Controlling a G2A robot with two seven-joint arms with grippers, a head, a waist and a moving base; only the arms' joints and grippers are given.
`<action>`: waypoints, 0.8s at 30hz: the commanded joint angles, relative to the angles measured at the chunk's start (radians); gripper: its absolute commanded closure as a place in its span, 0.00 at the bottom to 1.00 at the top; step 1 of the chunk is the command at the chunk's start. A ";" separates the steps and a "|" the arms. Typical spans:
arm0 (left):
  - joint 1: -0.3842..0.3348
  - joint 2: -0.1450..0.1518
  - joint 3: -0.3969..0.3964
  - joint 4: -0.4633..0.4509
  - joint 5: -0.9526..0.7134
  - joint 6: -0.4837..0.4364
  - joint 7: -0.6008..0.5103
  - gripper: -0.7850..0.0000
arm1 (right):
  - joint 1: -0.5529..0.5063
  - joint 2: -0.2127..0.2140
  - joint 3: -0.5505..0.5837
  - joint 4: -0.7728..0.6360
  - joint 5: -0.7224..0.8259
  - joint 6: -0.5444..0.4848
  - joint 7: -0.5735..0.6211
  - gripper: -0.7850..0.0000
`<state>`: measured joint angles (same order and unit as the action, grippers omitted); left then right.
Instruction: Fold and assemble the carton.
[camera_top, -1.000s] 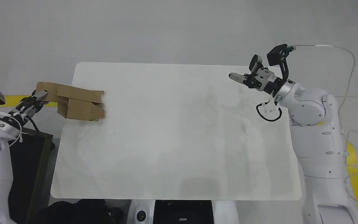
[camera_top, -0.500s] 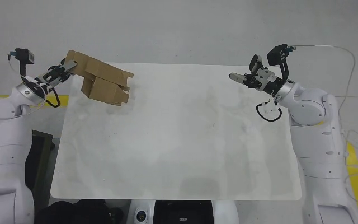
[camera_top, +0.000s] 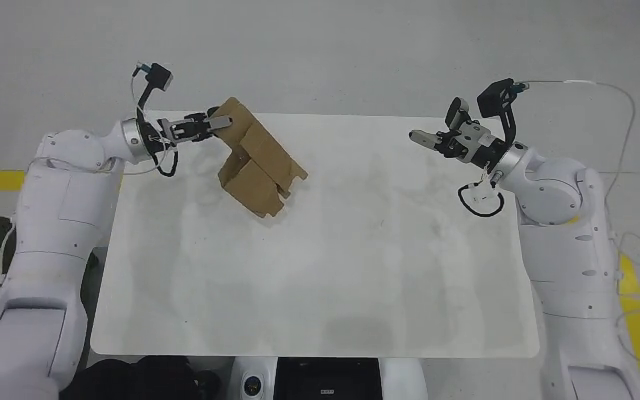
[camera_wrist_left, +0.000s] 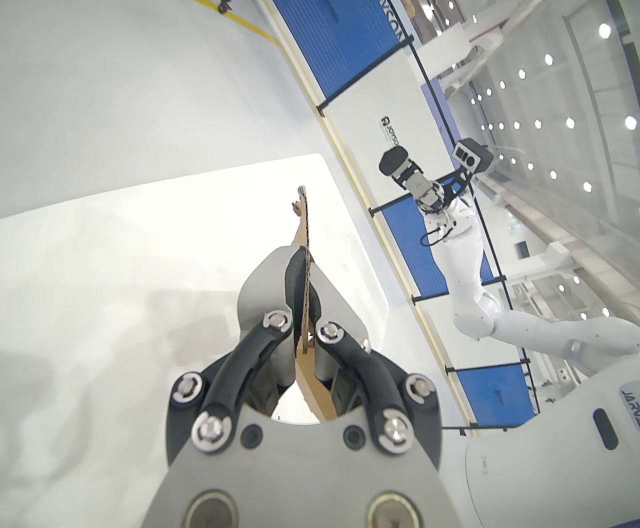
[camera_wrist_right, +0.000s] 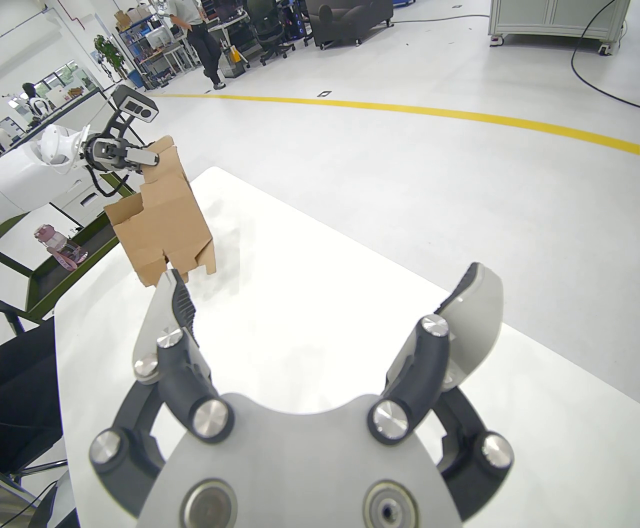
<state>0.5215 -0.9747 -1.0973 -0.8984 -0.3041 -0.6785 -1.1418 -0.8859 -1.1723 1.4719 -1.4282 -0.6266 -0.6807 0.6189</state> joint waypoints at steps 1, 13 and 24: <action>-0.006 -0.003 0.046 -0.027 -0.020 0.002 -0.002 1.00 | 0.000 0.000 0.000 0.000 0.000 0.000 0.000 0.00; -0.052 0.009 0.268 -0.206 -0.143 0.008 -0.009 1.00 | 0.000 0.000 0.000 0.000 0.000 0.000 0.000 0.00; -0.103 0.009 0.357 -0.235 -0.183 0.009 -0.009 1.00 | 0.000 0.000 0.000 0.000 0.000 0.000 0.000 0.00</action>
<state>0.4189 -0.9656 -0.7399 -1.1337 -0.4876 -0.6694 -1.1510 -0.8859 -1.1723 1.4719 -1.4282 -0.6266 -0.6807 0.6189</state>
